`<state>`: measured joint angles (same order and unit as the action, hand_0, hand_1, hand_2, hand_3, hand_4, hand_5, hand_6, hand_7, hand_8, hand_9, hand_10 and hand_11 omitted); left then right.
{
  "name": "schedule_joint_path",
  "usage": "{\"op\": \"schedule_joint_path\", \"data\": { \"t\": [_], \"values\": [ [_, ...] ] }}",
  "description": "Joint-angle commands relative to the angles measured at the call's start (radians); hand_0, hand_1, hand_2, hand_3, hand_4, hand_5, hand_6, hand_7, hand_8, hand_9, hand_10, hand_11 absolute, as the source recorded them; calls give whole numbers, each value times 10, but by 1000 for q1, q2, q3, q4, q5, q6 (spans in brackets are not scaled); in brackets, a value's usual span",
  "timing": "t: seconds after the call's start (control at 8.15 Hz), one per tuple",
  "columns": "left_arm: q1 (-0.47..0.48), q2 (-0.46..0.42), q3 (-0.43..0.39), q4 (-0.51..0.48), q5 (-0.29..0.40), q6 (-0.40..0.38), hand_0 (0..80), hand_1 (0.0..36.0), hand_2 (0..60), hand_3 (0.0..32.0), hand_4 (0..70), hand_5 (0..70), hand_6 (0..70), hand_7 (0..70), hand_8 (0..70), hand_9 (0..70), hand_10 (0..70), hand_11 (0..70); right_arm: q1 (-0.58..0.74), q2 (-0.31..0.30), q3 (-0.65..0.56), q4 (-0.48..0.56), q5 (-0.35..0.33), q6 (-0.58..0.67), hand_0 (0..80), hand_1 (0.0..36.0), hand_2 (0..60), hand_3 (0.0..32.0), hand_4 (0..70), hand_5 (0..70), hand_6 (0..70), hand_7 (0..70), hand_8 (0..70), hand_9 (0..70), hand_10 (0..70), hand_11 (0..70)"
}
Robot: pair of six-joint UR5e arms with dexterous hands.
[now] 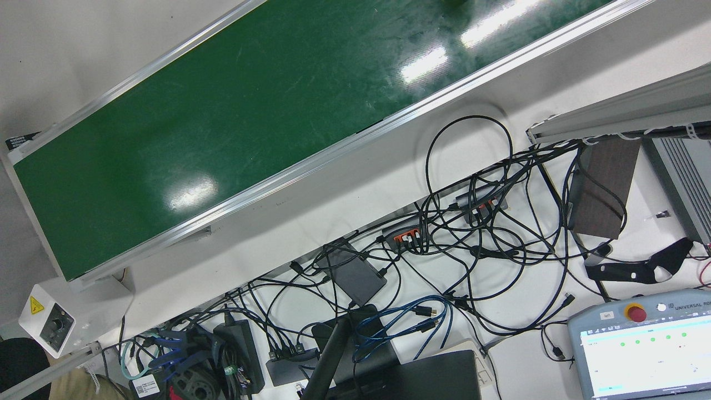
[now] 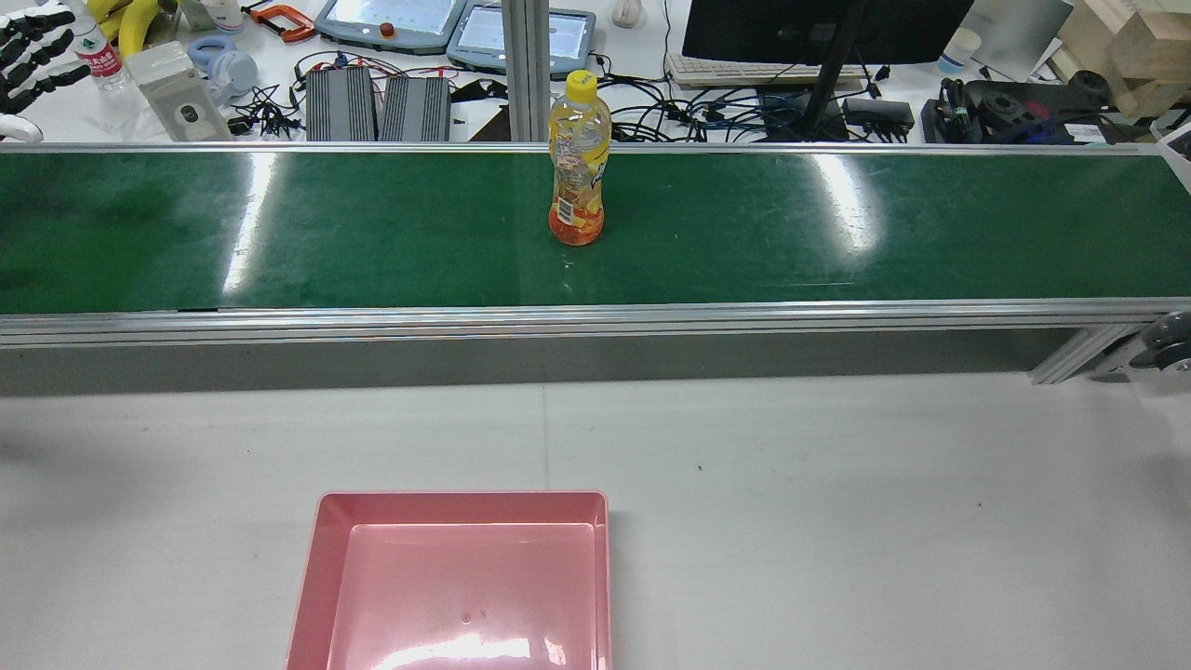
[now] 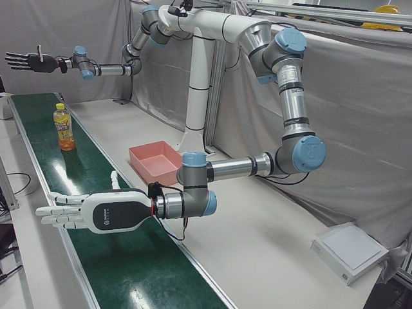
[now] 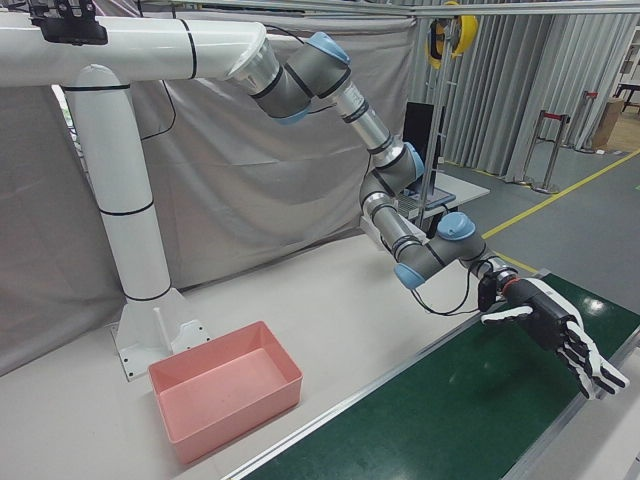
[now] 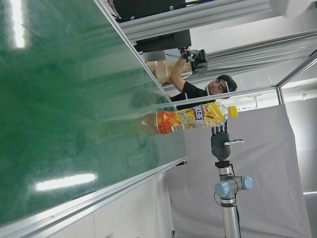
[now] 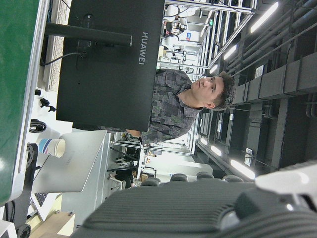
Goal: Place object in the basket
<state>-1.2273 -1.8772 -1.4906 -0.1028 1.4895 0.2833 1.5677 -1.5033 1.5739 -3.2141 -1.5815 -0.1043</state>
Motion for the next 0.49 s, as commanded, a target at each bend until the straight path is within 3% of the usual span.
{"op": "schedule_joint_path", "data": {
  "t": [0.0,0.25,0.37],
  "values": [
    [3,-32,-7,9,2,11,579,131,0,0,98,190,0,46,33,42,81,137,0,0,0,0,0,0,0,0,0,0,0,0,0,0,0,0,0,0],
    [34,-66,-10,28,2,13,586,130,0,0,109,203,0,47,43,55,88,147,0,0,0,0,0,0,0,0,0,0,0,0,0,0,0,0,0,0],
    [95,-110,-7,66,2,28,582,119,0,0,116,201,0,51,45,57,87,145,0,0,0,0,0,0,0,0,0,0,0,0,0,0,0,0,0,0]
  ]
}}
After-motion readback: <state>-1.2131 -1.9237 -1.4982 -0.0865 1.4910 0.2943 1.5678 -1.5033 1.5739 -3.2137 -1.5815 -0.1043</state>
